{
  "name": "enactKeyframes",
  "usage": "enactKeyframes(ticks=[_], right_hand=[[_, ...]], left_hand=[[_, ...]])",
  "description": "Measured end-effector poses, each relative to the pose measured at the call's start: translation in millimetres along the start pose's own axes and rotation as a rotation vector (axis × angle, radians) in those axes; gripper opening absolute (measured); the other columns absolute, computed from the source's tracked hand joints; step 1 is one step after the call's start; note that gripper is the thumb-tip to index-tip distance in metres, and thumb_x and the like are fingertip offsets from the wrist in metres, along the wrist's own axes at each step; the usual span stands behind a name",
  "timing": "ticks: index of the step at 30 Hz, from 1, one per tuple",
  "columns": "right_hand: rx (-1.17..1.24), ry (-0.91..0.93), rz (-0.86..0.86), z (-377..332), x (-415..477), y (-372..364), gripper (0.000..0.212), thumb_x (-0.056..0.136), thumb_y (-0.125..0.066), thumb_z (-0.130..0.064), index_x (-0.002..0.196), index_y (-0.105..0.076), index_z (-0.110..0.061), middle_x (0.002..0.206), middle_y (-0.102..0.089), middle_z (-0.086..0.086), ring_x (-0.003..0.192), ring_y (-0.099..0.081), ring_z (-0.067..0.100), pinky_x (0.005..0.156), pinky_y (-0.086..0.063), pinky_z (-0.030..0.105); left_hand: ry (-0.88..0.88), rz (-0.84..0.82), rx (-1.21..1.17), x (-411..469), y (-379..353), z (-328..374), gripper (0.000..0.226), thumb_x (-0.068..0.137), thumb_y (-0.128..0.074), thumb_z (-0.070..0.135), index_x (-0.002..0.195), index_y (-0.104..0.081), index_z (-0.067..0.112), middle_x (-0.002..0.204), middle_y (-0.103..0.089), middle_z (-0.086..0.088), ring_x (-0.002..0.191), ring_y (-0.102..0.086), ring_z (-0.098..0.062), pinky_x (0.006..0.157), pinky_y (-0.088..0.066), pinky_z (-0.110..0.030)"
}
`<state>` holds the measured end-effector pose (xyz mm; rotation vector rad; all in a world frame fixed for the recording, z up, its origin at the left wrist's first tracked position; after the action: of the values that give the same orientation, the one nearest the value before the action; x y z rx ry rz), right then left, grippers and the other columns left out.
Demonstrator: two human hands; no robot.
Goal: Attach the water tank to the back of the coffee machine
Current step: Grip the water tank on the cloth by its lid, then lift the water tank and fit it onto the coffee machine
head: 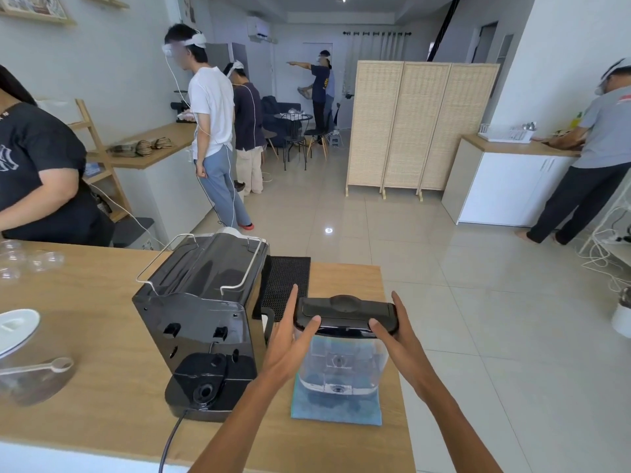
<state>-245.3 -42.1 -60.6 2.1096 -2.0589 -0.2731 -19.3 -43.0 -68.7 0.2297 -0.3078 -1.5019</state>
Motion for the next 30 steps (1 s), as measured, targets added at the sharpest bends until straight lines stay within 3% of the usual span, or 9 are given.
enactKeyframes(ticks=[5,8,12,14,15,18,22,26,30], right_hand=[[-0.018,-0.004,0.021,4,-1,-1,0.091,0.082,-0.055,-0.061,0.156,-0.005,-0.043,0.152,-0.038,-0.019,0.138,-0.044,0.011,0.093,-0.041,0.009],[-0.027,0.017,0.041,13,-3,-1,0.093,0.078,-0.054,-0.074,0.153,-0.003,-0.053,0.151,-0.039,-0.025,0.142,-0.042,0.012,0.11,-0.039,0.03],[-0.044,0.007,0.043,19,-5,-4,0.092,0.077,-0.054,-0.075,0.151,-0.001,-0.057,0.142,-0.038,-0.034,0.142,-0.042,0.016,0.105,-0.038,0.029],[-0.029,-0.016,0.059,18,-6,-7,0.091,0.079,-0.053,-0.072,0.152,-0.002,-0.054,0.146,-0.039,-0.025,0.142,-0.043,0.019,0.103,-0.037,0.028],[-0.018,-0.021,0.07,17,-7,-8,0.091,0.079,-0.053,-0.07,0.153,-0.003,-0.054,0.15,-0.04,-0.021,0.142,-0.043,0.019,0.104,-0.037,0.029],[0.024,-0.026,0.083,12,-9,-9,0.09,0.078,-0.054,-0.069,0.152,-0.004,-0.055,0.159,-0.037,-0.012,0.143,-0.041,0.018,0.107,-0.035,0.03],[0.053,0.006,0.083,3,-16,-10,0.1,0.068,-0.054,-0.083,0.152,-0.006,-0.055,0.16,-0.035,-0.014,0.145,-0.039,0.014,0.112,-0.034,0.032],[0.069,0.042,0.098,-12,-30,-9,0.105,0.064,-0.054,-0.087,0.153,-0.008,-0.055,0.157,-0.036,-0.021,0.144,-0.039,0.011,0.115,-0.034,0.035],[0.085,0.104,0.115,-39,-49,-9,0.098,0.07,-0.057,-0.079,0.153,-0.011,-0.054,0.156,-0.036,-0.025,0.143,-0.037,0.004,0.119,-0.032,0.038]], left_hand=[[-0.076,0.013,0.048,0,2,-5,0.083,0.088,-0.048,0.069,0.156,-0.003,0.053,0.056,-0.034,0.011,0.051,-0.038,-0.001,0.062,-0.036,-0.021],[-0.07,0.006,0.083,2,2,-12,0.086,0.087,-0.052,0.073,0.153,0.002,0.059,0.063,-0.034,0.009,0.058,-0.039,-0.009,0.065,-0.037,-0.028],[-0.021,0.008,0.099,-1,0,-13,0.099,0.077,-0.058,0.08,0.147,0.012,0.067,0.068,-0.05,-0.007,0.061,-0.05,-0.016,0.07,-0.048,-0.034],[0.019,-0.008,0.062,-2,-4,-12,0.103,0.075,-0.059,0.082,0.147,0.013,0.065,0.111,-0.066,-0.033,0.103,-0.065,-0.044,0.093,-0.053,-0.054],[0.035,-0.018,0.049,-3,-5,-9,0.105,0.074,-0.06,0.082,0.147,0.013,0.065,0.136,-0.05,-0.04,0.124,-0.05,-0.055,0.104,-0.044,-0.064],[0.046,-0.041,0.036,-6,-7,1,0.106,0.071,-0.058,0.086,0.144,0.016,0.068,0.163,-0.02,-0.025,0.141,-0.029,-0.055,0.114,-0.03,-0.067],[0.068,-0.033,0.006,-13,-5,-1,0.106,0.074,-0.06,0.082,0.145,0.018,0.066,0.158,-0.015,-0.033,0.139,-0.024,-0.058,0.112,-0.028,-0.067],[-0.034,-0.024,-0.129,-24,1,17,0.106,0.085,-0.065,0.059,0.153,0.016,0.054,0.146,0.005,0.045,0.153,-0.008,-0.01,0.121,-0.013,-0.043],[-0.081,0.012,-0.18,-42,17,33,0.107,0.082,-0.066,0.068,0.153,0.013,0.055,0.155,0.009,0.037,0.153,-0.009,-0.008,0.125,-0.012,-0.047]])
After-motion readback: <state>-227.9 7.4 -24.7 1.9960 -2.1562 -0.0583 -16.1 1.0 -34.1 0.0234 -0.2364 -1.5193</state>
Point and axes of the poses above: each hand's wrist, its own x-axis towards the middle knuckle, its own y-axis out of the back of the hand, z = x × y, the point moved 6 cm from there along x, towards the middle knuckle
